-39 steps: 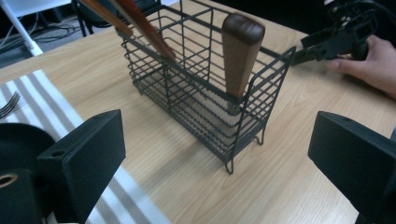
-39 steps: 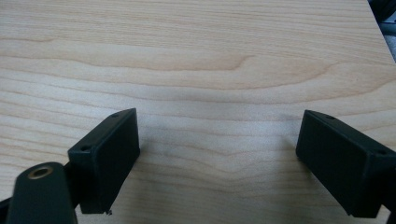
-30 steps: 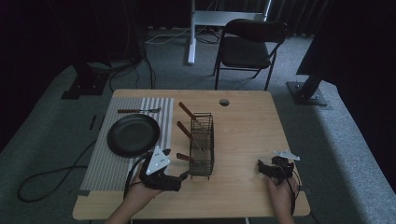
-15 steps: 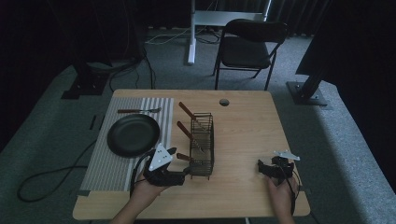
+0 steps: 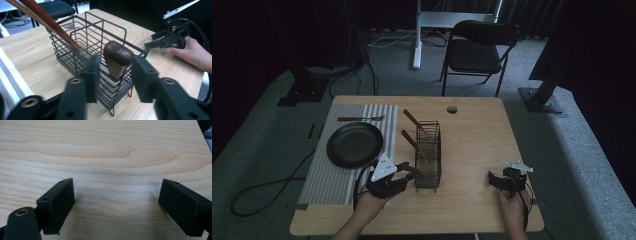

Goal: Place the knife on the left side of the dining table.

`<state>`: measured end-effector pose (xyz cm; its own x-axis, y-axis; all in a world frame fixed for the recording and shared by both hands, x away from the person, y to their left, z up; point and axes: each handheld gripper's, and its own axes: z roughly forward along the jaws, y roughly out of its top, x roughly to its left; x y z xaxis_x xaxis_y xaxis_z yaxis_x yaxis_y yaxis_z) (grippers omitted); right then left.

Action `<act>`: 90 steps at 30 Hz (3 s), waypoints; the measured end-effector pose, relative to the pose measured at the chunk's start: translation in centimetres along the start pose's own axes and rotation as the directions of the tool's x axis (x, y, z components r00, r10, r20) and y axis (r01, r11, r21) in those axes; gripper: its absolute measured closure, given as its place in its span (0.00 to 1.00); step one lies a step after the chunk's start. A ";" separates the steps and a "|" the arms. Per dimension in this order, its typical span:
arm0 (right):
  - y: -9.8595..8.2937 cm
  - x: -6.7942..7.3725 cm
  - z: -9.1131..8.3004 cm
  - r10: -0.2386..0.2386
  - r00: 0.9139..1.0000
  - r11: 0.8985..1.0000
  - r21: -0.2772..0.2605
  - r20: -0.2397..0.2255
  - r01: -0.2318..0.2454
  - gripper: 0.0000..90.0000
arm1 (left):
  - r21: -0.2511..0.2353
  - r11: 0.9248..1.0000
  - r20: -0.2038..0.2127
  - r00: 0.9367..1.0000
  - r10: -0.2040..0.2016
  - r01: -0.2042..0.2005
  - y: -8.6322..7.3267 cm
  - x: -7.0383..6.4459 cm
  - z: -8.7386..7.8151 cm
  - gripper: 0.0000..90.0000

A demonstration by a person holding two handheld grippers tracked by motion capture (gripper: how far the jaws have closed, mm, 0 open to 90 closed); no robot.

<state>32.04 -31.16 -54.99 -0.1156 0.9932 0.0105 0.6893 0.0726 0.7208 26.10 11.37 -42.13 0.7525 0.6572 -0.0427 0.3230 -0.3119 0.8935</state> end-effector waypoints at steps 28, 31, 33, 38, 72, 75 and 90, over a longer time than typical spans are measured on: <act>0.0 0.0 0.0 0.001 1.000 1.000 -0.001 0.000 -0.001 0.14 | -0.067 0.997 0.036 0.999 -0.023 0.025 1.3 0.7 -0.3 0.85; 0.0 0.0 0.0 0.001 1.000 1.000 -0.001 0.000 -0.001 0.14 | -0.080 0.997 0.047 0.999 -0.011 0.015 1.8 0.6 -0.8 0.85; 0.0 0.0 0.0 0.001 1.000 1.000 -0.001 0.000 -0.001 0.14 | -0.092 0.996 0.054 0.999 -0.006 0.011 2.2 0.6 -1.3 0.85; 0.0 0.0 0.0 0.000 1.000 1.000 -0.001 0.000 0.000 0.14 | -0.118 0.993 0.062 0.998 0.004 0.003 3.2 0.7 -2.8 0.85; 0.0 0.0 0.0 0.000 1.000 1.000 -0.001 0.000 0.000 0.14 | -0.206 0.977 -0.058 0.996 -0.064 0.051 1.1 5.5 -12.7 0.85; 0.0 0.0 0.0 0.000 1.000 1.000 -0.002 0.000 0.000 0.14 | -0.192 0.980 -0.069 0.995 -0.074 0.059 0.5 5.8 -12.8 0.85; 0.0 0.0 0.0 0.001 1.000 1.000 0.000 0.000 -0.001 0.14 | -0.069 0.987 -0.121 0.981 -0.150 0.143 -5.6 8.3 -12.2 0.85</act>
<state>32.04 -31.15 -54.99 -0.1147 0.9933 0.0113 0.6893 0.0714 0.7209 23.52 26.96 -42.02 0.6205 0.7746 -0.1220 0.3868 -0.1670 0.9069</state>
